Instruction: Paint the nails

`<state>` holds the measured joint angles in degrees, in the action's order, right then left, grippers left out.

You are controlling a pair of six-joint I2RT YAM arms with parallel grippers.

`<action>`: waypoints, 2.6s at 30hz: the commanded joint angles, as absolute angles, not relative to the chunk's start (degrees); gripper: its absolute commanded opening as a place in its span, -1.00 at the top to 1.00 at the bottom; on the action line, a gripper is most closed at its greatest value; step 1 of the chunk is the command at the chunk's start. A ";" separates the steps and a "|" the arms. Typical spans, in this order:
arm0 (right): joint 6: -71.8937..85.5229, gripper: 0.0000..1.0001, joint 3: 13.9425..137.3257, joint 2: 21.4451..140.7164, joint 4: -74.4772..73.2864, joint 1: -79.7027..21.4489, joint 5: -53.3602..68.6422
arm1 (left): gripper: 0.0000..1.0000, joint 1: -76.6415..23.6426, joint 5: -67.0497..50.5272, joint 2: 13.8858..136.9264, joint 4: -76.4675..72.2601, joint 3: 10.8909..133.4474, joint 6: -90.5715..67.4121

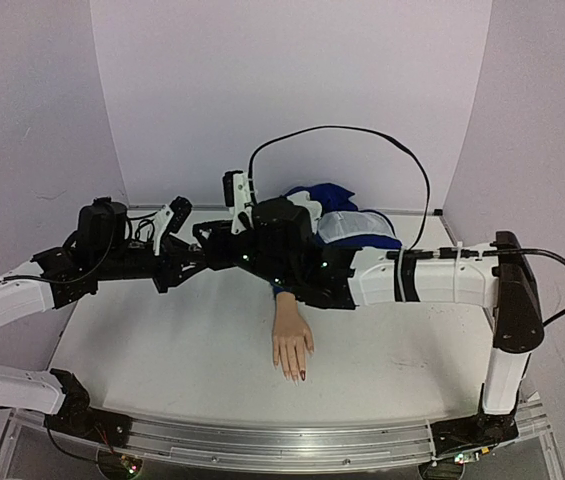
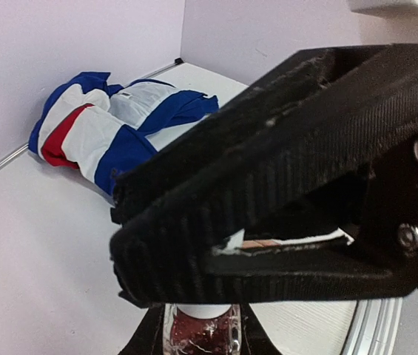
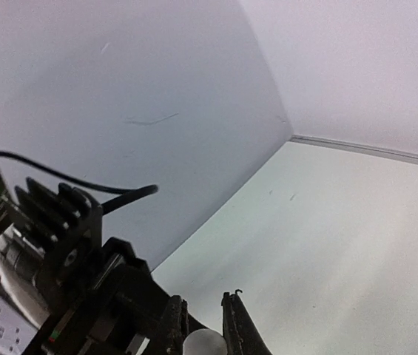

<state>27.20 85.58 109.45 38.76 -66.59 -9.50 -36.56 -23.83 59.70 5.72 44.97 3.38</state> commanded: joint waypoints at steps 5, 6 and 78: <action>29.68 1.00 94.19 113.71 31.14 -72.42 -23.75 | 1.00 -34.83 -11.16 57.78 1.53 46.41 2.35; 29.04 1.00 94.08 113.35 31.12 -72.42 -23.39 | 1.00 -34.81 -11.07 57.78 1.50 46.41 2.37; 29.53 1.00 90.34 111.61 34.77 -72.89 -24.69 | 1.00 -35.60 4.82 56.28 3.73 46.30 4.64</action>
<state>28.60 86.50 110.93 40.07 -67.46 -12.32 -38.48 -15.09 57.74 7.97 44.97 6.26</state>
